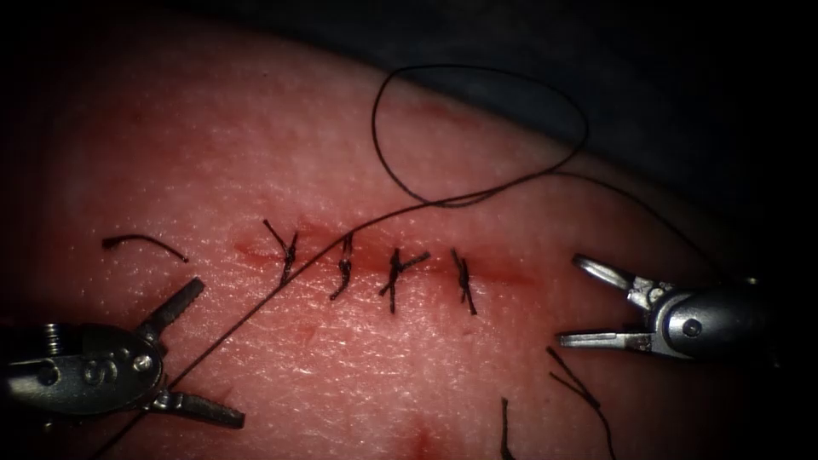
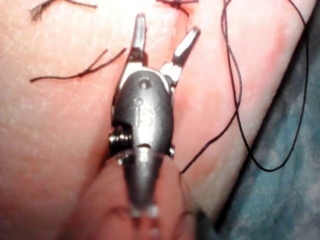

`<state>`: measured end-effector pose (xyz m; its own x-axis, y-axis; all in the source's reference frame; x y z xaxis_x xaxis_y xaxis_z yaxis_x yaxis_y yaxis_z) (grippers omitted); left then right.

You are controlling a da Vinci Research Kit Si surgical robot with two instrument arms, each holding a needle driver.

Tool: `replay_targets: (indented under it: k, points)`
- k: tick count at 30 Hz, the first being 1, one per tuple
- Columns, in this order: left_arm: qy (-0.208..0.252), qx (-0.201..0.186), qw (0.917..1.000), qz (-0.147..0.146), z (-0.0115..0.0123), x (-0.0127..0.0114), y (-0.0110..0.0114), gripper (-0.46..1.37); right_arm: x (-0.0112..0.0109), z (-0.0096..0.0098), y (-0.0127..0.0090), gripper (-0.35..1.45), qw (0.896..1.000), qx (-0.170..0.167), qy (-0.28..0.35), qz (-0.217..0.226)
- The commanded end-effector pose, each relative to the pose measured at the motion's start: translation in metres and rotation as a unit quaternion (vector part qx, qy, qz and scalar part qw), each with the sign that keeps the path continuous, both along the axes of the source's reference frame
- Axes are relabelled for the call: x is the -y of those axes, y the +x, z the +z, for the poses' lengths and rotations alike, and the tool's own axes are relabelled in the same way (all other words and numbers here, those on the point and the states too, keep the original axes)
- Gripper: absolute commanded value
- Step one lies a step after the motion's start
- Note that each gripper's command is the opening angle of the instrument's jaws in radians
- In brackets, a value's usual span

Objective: Wound Closure
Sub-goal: Grab the suture to pull the needle into frame with the left hand

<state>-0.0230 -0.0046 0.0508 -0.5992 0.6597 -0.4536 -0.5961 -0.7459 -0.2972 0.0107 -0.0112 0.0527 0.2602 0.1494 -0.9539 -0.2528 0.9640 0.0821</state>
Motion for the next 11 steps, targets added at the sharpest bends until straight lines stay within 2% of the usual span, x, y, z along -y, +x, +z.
replay_targets:
  k: [1, 11]
  points:
    - [-0.001, 0.001, 1.0000, 0.000, 0.0002, 0.0000, -0.0001, 1.01, 0.0000, 0.0000, 0.0000, 1.00, 1.000, 0.000, 0.000, -0.002]
    - [0.001, -0.001, 1.0000, 0.001, 0.0000, -0.0001, -0.0001, 1.00, 0.0001, 0.0000, 0.0000, 0.99, 1.000, -0.001, 0.000, -0.003]
